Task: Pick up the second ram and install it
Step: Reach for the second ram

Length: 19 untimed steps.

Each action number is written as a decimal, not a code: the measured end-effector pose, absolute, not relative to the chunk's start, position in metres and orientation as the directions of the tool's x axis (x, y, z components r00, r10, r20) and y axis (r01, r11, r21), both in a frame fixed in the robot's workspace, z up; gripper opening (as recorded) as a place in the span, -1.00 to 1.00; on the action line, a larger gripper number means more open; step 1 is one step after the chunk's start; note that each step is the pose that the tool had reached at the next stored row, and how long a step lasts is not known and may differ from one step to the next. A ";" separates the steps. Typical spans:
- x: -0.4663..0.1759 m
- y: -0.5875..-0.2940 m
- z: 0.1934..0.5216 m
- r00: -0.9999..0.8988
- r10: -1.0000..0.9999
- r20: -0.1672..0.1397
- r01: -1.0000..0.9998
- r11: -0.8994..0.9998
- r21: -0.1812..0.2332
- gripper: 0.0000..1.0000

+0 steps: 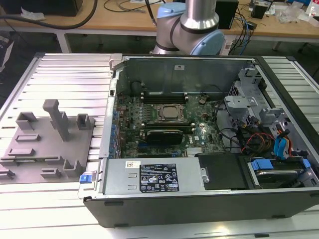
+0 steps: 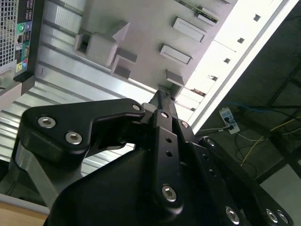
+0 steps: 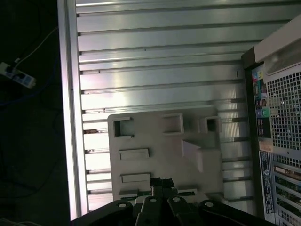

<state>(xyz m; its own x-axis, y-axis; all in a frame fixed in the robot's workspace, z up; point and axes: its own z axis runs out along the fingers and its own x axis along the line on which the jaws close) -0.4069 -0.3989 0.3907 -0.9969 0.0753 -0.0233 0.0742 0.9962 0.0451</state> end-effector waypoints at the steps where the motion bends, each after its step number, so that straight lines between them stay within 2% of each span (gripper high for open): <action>1: -0.410 -0.399 0.391 -0.997 0.075 -0.023 0.074 0.996 0.045 -0.79; 19: -0.447 -0.399 0.390 -0.997 0.075 -0.023 0.074 0.996 0.045 -0.79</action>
<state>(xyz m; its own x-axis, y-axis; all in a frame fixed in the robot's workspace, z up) -0.4470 -0.3988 0.3899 -0.9969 0.0753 -0.0233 0.0742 0.9962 0.0451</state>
